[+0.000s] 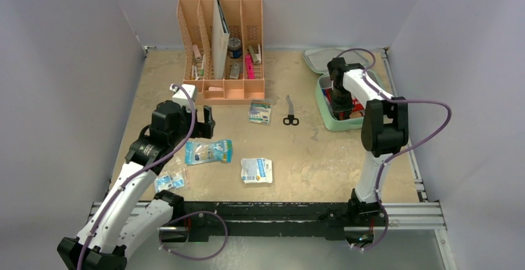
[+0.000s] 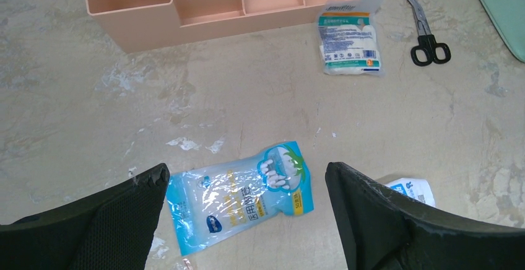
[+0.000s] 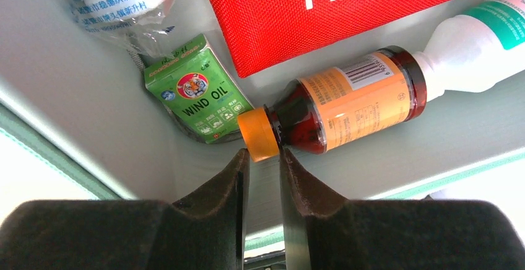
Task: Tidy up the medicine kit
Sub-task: Adjust the medicine box at the center of the board.
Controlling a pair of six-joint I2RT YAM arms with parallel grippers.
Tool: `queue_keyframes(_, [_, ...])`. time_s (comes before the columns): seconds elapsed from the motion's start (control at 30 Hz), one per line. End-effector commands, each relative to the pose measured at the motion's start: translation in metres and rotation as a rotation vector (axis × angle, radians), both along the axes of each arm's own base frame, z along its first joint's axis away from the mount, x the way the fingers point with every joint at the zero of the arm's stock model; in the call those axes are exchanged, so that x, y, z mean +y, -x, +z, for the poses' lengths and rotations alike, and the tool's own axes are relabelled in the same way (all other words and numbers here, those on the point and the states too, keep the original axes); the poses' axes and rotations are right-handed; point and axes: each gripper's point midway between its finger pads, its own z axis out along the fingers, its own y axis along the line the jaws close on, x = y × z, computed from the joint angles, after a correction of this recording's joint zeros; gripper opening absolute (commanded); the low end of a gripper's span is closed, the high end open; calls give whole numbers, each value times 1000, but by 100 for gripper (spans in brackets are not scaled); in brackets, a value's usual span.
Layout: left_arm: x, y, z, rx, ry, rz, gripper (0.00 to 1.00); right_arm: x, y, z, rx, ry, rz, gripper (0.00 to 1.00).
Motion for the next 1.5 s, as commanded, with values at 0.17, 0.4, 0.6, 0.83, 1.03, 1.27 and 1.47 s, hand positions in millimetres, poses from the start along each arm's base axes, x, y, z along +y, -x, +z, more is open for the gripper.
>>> queue_keyframes(0.17, [3, -4, 0, -13, -23, 13, 96, 8, -14, 42, -136, -61, -53, 31])
queue_keyframes(0.4, [6, -6, -3, 2, -39, 32, 96, 37, -9, 45, -193, -235, -20, 31])
queue_keyframes(0.6, [10, -8, -8, 12, -60, 50, 96, 55, -3, 27, -173, -328, 8, 29])
queue_keyframes(0.83, [12, -11, -14, 33, -82, 63, 96, 87, -7, 20, -169, -430, 70, 25])
queue_keyframes(1.03, [14, -11, -15, 37, -90, 70, 96, 110, -16, 25, -192, -512, 87, 25])
queue_keyframes(1.27, [12, -11, -16, 39, -82, 61, 96, 93, -16, 34, -213, -417, 60, 27])
queue_keyframes(1.47, [7, -11, -16, 55, -61, 50, 96, 86, -6, 67, -305, -407, 13, 32])
